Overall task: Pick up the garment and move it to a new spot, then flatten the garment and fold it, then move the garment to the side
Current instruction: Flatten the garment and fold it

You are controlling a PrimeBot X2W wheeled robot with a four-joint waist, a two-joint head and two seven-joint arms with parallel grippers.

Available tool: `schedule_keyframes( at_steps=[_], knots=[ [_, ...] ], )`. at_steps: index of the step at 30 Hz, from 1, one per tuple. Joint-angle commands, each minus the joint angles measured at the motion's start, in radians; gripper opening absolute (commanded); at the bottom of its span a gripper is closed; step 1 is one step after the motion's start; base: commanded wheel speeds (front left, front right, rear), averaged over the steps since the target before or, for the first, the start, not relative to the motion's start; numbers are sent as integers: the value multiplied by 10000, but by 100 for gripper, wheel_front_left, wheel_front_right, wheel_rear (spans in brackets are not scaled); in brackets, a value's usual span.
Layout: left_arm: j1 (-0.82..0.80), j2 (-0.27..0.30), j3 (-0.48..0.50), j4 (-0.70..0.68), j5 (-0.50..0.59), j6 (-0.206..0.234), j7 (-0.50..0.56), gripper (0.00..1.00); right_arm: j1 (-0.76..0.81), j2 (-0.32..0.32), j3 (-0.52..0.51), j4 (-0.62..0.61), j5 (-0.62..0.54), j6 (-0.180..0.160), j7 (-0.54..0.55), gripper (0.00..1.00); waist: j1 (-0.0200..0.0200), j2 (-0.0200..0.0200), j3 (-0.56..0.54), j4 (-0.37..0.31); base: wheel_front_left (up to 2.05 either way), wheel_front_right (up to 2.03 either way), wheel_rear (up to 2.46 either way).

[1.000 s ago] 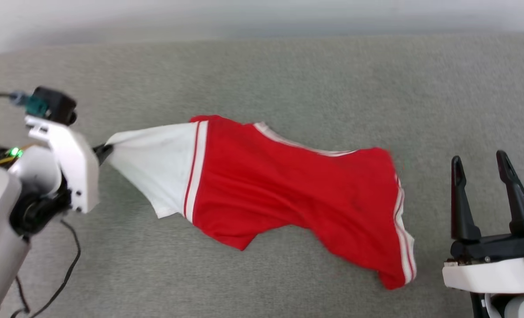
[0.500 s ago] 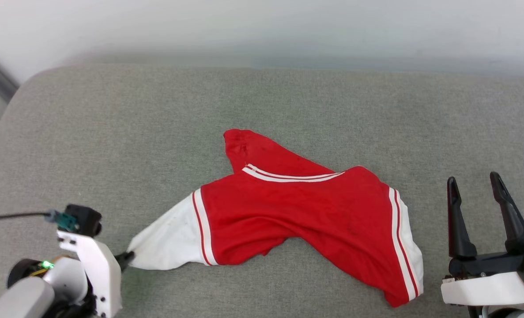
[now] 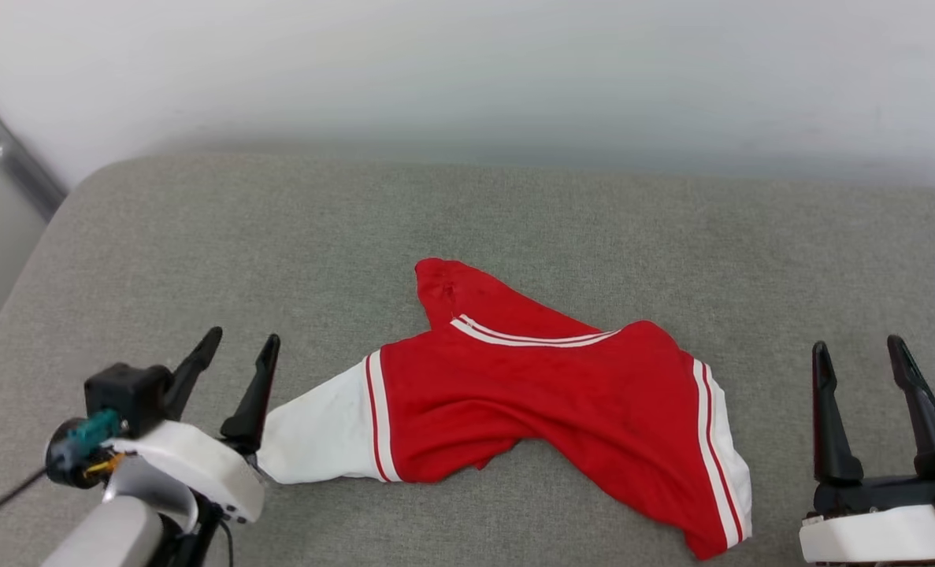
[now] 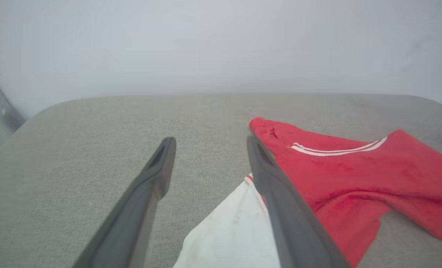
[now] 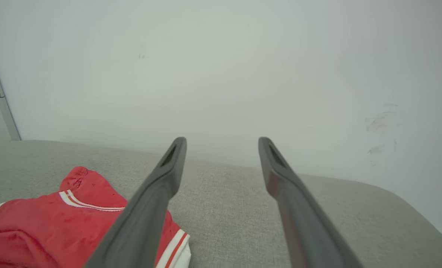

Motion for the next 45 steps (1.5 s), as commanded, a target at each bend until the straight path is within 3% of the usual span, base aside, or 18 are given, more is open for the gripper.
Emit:
schedule_keyframes(
  at_steps=[1, 4, 7, 11, 14, 15, 19, 24, 30, 39, 40, 41, 45],
  knots=[
    [243, -185, 55, -69, 237, 75, -349, 100, 104, 13, -11, 30, -1, -3, -20, 100, 1, 0, -141, 40, 0, 0, 0],
    [495, -313, 173, -394, 1437, 505, -744, 100, 306, 14, 86, 158, 113, -3, -20, 100, 1, 0, -274, 30, 0, 0, 0],
    [928, -886, 766, -1381, 2751, 1039, -787, 100, 286, -11, 257, 334, 246, -3, 242, 100, 1, 0, -328, 25, 0, 0, 0],
    [1872, -1564, 1390, -2377, 3798, 1239, -775, 100, 262, -368, 550, 263, 769, -3, 1629, 100, 1, 0, -334, -1, 0, 0, 0],
    [2384, -1964, 1751, -2750, 4209, 1136, -777, 100, 387, -913, 871, 115, 1464, -3, 3564, 100, 1, 0, -273, 17, 0, 0, 0],
    [2384, -1964, 1751, -2750, 4209, 1136, -777, 100, 387, -913, 871, 115, 1464, -3, 3564, 100, 1, 0, -273, 17, 0, 0, 0],
    [2611, -2269, 2046, -2842, 4547, 761, -778, 100, 462, -1813, 1274, -349, 2592, -3, 6705, 100, 1, 0, -46, 129, 0, 0, 0],
    [2360, -2557, 2337, -2798, 4784, 327, -779, 100, 74, -2297, 1140, -658, 3490, -3, 9615, 100, 1, 0, 348, 384, 0, 0, 0],
    [2078, -2944, 2483, -2696, 5007, -67, -780, 100, -721, -2243, 1086, 36, 3683, -3, 10740, 100, 1, 0, 893, 817, 0, 0, 0],
    [1858, -3391, 2705, -2443, 5314, -430, -780, 100, -1077, -2262, 1697, 1930, 3588, -3, 10766, 100, 1, 0, 1276, 1397, 0, 0, 0],
    [1875, -3439, 2745, -2426, 5353, -467, -780, 100, -1056, -2239, 1845, 2067, 3617, -3, 10705, 39, 1, 0, 1271, 1414, 0, 0, 0],
    [1906, -3475, 2780, -2408, 5386, -511, -780, 100, -1046, -2238, 1963, 2168, 3615, -2, 10632, 0, 1, 0, 1259, 1419, 0, 0, 0],
    [2108, -3607, 2960, -2300, 5472, -598, -780, 100, -1093, -2590, 1957, 2174, 3265, -9, 10126, 0, 1, 0, 1041, 1291, 0, 0, 0]
  ],
)
